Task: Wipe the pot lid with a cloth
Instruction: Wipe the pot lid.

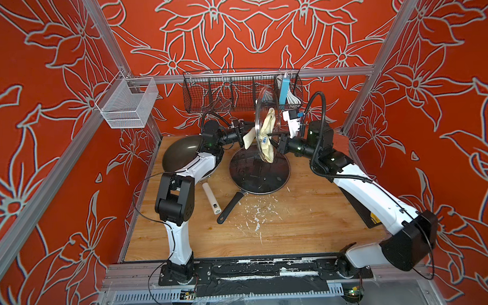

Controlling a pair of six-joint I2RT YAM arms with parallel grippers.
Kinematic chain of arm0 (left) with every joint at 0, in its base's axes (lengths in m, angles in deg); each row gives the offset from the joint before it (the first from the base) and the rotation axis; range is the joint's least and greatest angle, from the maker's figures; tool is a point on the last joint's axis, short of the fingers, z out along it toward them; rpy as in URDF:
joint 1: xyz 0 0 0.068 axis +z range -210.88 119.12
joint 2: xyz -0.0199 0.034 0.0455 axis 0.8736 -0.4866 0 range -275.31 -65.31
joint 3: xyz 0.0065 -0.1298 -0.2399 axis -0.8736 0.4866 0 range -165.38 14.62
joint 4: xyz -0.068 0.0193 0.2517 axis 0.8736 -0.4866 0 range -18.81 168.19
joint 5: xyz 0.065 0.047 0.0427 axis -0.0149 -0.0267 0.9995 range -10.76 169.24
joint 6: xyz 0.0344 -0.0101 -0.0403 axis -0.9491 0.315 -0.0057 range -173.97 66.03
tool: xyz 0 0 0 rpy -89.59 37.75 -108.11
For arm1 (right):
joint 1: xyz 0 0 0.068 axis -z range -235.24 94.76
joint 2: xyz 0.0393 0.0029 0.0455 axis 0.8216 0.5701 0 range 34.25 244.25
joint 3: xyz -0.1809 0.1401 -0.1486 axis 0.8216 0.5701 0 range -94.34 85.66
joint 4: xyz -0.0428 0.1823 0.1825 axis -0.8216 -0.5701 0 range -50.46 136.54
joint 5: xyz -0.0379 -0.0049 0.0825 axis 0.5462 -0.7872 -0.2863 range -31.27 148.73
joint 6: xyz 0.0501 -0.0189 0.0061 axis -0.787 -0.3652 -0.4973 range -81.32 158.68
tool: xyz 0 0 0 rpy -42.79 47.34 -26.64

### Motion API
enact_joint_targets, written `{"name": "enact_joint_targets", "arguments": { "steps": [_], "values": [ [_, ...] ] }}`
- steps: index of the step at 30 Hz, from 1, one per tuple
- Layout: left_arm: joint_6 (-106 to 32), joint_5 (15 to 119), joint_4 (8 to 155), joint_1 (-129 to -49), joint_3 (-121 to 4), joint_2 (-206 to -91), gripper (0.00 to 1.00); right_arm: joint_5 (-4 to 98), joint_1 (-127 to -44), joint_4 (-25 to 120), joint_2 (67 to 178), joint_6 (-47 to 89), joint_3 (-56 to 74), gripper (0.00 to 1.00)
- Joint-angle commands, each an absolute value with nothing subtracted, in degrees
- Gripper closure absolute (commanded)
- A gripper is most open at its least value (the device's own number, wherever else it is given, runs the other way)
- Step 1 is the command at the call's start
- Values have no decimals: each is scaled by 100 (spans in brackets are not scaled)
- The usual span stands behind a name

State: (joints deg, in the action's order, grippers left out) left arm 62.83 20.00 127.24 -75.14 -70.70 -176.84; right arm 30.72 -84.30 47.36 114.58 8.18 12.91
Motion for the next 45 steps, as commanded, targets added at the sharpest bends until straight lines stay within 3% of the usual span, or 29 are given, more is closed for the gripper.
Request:
{"name": "enact_joint_targets", "arguments": {
  "steps": [1,7,15,23,32,39,45],
  "values": [
    [6644,2273,13988,-7520,-7272,-17330,100,3423,-8309,4760,11355,648,1854,100],
    [6637,2273,14068,-7521,-7215,-17326,100,3316,-8187,4647,11334,733,1964,100],
    [6679,2280,14199,-7530,-7172,-17390,100,2547,-8389,4812,11690,588,437,100],
    [6686,2234,14278,-7589,-7020,-17325,100,2919,-8162,4612,12304,668,-651,100],
    [6697,2241,14318,-7627,-7019,-17228,100,3096,-7818,4550,12722,749,-339,100],
    [6731,2268,14358,-7626,-7071,-17299,100,2406,-7943,4909,12315,500,233,100],
    [6723,2234,14375,-7626,-7034,-17309,100,2200,-8056,5702,12124,170,-17,100]
  ]
}}
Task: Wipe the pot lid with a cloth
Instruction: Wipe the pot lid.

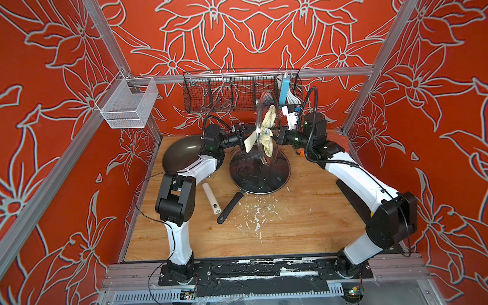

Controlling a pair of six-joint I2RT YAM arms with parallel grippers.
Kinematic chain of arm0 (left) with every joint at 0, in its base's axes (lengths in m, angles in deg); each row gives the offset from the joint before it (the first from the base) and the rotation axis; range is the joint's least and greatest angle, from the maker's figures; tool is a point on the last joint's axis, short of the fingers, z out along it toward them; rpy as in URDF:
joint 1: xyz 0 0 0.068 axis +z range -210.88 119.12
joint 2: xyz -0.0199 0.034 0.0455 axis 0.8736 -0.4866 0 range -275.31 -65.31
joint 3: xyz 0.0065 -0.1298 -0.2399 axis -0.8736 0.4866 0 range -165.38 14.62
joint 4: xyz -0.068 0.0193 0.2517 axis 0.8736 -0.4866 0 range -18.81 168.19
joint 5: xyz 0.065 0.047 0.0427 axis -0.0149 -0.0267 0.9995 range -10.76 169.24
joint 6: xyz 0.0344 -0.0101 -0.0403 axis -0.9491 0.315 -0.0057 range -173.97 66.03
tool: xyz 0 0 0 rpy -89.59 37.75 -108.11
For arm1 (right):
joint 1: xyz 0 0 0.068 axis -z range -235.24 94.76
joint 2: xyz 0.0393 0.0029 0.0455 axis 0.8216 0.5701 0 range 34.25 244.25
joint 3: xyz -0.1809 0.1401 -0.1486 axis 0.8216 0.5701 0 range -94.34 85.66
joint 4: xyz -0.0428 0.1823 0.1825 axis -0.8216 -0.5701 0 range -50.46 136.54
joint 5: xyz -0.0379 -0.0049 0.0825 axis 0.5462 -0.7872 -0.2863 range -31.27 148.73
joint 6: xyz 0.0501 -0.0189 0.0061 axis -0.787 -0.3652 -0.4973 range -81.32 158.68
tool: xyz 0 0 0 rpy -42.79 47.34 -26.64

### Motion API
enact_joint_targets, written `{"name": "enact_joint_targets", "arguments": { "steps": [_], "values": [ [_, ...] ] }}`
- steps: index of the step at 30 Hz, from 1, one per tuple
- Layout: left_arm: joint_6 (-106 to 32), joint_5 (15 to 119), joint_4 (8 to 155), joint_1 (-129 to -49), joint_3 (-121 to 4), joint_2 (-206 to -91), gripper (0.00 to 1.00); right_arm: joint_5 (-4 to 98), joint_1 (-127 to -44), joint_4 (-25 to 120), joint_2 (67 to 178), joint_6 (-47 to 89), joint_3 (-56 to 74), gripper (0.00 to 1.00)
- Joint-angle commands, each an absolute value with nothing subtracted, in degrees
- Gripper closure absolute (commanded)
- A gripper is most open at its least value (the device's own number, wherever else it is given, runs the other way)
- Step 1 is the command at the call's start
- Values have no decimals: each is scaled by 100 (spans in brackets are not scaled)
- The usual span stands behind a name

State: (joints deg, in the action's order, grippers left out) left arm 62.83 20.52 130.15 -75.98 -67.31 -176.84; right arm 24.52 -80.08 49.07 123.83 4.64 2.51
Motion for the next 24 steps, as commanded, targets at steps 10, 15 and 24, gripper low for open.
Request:
{"name": "enact_joint_targets", "arguments": {
  "steps": [10,15,24],
  "values": [
    [6820,2175,14566,-7679,-7002,-17326,100,3066,-7714,5038,13166,504,-1282,100],
    [6789,2123,14569,-7697,-7007,-17230,100,3185,-7403,4975,13631,511,-1392,100],
    [6791,2103,14586,-7699,-7047,-17180,100,2797,-7120,4827,13927,524,-1161,100]
  ]
}}
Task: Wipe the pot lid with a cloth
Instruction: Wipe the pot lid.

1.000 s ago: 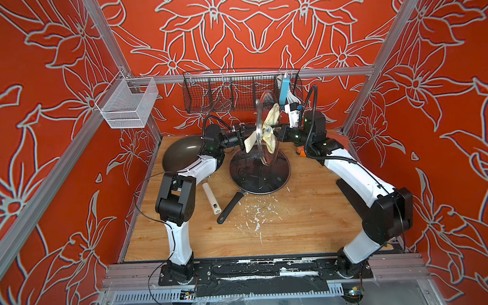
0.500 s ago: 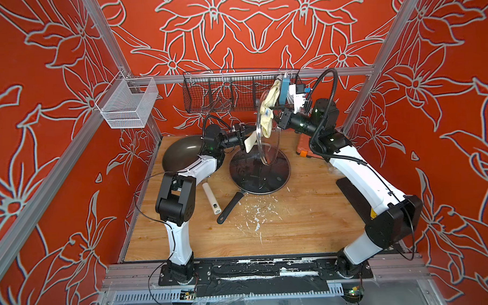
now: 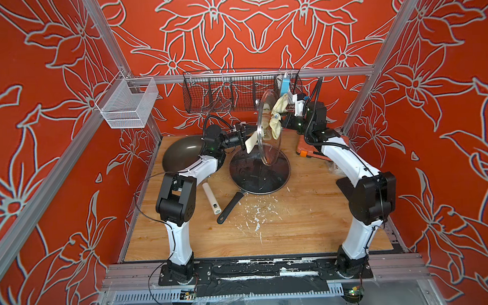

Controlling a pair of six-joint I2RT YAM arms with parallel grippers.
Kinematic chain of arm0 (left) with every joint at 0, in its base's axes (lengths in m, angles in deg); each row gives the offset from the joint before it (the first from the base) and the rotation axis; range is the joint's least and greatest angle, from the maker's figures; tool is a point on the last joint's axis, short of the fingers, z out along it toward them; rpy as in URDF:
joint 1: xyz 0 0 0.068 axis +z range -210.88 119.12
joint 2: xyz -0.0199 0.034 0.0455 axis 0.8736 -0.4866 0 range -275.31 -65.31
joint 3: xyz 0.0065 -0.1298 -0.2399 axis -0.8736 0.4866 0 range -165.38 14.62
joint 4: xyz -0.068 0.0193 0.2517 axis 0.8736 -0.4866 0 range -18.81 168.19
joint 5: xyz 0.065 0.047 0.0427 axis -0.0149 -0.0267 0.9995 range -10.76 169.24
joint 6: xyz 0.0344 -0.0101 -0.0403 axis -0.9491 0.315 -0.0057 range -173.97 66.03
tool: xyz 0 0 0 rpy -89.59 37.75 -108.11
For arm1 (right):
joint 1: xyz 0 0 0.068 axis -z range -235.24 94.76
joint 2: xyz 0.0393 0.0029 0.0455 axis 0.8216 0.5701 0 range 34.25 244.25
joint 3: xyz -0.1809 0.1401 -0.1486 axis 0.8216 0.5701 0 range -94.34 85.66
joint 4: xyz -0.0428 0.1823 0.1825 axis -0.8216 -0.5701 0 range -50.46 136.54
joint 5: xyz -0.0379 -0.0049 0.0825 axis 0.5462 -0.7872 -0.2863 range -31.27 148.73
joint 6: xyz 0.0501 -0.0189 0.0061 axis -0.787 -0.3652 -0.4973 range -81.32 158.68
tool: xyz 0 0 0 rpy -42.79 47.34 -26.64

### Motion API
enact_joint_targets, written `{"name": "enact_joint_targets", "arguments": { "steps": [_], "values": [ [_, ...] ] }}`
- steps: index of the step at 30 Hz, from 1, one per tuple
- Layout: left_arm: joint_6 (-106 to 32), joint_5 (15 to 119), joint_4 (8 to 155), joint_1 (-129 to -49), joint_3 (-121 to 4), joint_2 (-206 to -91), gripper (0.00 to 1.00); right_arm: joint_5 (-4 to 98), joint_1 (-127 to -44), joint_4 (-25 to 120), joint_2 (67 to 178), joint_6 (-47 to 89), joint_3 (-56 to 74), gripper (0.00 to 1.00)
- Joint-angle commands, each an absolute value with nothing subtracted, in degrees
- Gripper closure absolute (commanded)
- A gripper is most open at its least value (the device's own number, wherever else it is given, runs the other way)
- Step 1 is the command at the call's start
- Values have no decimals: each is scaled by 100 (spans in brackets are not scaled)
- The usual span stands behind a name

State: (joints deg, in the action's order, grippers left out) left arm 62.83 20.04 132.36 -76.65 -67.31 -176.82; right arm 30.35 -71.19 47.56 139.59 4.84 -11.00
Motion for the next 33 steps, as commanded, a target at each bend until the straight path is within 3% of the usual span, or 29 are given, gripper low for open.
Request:
{"name": "enact_joint_targets", "arguments": {
  "steps": [1,10,19,33],
  "values": [
    [6801,2105,14593,-7700,-7054,-17194,100,2600,-7128,4849,13936,509,-1241,100],
    [6842,2092,14639,-7698,-7029,-17265,100,1932,-7240,5560,13677,76,-1768,100],
    [6855,2067,14666,-7704,-7048,-17243,100,3068,-7058,4748,14062,328,-1883,100],
    [6868,2140,14805,-7705,-7189,-17210,100,3073,-6913,5046,13345,380,334,100]
  ]
}}
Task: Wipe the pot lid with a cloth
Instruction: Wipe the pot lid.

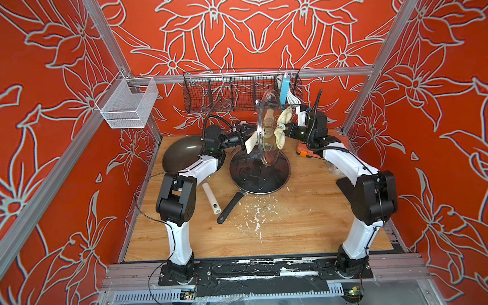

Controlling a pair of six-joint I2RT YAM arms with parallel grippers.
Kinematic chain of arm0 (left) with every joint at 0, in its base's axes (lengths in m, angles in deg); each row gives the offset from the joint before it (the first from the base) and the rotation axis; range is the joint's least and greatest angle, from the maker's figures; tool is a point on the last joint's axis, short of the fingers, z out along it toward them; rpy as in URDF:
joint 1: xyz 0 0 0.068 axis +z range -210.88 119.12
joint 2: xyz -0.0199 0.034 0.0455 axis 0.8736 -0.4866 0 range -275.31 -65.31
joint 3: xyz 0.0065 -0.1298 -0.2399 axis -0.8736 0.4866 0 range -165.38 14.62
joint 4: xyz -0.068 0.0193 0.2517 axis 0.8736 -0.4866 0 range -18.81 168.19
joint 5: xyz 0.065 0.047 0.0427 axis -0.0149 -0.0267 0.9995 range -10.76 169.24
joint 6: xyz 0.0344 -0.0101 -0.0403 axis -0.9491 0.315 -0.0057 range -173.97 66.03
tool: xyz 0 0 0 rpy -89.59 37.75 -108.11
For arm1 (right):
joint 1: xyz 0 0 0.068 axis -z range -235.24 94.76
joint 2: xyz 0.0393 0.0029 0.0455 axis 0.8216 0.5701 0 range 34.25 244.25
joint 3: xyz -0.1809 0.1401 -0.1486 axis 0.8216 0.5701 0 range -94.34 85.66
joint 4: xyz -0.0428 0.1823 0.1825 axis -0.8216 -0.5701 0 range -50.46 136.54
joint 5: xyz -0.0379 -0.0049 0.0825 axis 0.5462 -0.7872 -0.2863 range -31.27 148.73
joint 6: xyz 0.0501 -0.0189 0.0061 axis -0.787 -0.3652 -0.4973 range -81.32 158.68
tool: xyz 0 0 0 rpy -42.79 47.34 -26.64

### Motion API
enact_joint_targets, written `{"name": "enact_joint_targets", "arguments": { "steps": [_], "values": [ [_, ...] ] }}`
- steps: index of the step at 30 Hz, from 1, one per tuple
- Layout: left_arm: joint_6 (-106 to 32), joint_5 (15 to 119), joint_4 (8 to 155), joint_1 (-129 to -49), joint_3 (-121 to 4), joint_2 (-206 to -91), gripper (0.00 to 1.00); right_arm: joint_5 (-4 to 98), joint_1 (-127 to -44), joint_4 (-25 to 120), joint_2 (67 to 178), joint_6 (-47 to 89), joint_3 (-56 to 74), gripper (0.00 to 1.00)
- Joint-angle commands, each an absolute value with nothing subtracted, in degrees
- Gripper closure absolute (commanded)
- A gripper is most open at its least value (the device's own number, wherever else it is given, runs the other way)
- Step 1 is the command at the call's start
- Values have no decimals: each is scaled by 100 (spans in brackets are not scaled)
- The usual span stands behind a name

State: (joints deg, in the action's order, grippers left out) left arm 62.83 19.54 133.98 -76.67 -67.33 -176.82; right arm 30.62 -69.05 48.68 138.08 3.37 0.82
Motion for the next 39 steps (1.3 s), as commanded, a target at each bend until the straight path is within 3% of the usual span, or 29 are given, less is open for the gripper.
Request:
{"name": "enact_joint_targets", "arguments": {
  "steps": [1,14,25,35,39],
  "values": [
    [6885,2161,14822,-7705,-7200,-17219,100,3025,-6911,5078,13254,380,523,100],
    [6958,2307,14902,-7698,-7204,-17304,100,2124,-7352,5167,11940,303,1777,100],
    [7012,2431,14964,-7704,-7178,-17343,100,1458,-8252,5481,11218,-147,1633,100],
    [7047,2390,15029,-7775,-7195,-17237,100,3224,-7924,4655,11165,96,2394,100],
    [7119,2330,15153,-7852,-7191,-17202,100,3370,-7762,4796,11402,-1,2513,100]
  ]
}}
